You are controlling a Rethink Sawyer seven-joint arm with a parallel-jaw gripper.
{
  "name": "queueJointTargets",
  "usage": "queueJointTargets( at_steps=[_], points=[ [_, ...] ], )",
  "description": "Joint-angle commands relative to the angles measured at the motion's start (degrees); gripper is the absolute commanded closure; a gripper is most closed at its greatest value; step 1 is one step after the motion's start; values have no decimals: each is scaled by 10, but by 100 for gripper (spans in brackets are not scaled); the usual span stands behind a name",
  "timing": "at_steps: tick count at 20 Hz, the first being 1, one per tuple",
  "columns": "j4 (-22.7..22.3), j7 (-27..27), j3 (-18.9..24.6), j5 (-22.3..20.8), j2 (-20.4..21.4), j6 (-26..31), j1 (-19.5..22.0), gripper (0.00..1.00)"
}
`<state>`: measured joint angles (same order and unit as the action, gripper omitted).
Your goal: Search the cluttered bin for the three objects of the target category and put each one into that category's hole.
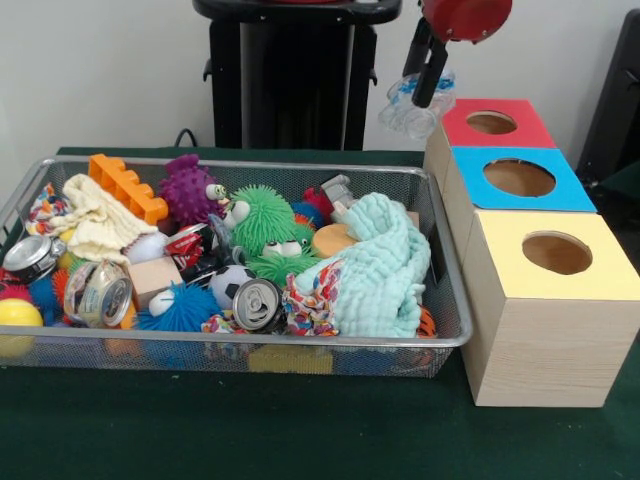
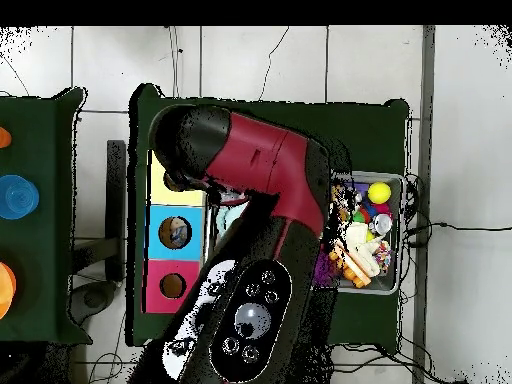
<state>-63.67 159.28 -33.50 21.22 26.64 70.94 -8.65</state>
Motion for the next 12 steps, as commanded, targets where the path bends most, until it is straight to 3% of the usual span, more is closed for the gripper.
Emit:
queueJointTargets(
  at_steps=[1,12],
  points=[
    [26,205,13,31,-21,55,-5,100],
    [41,262,4,60,-74,9,-35,100]
  ],
)
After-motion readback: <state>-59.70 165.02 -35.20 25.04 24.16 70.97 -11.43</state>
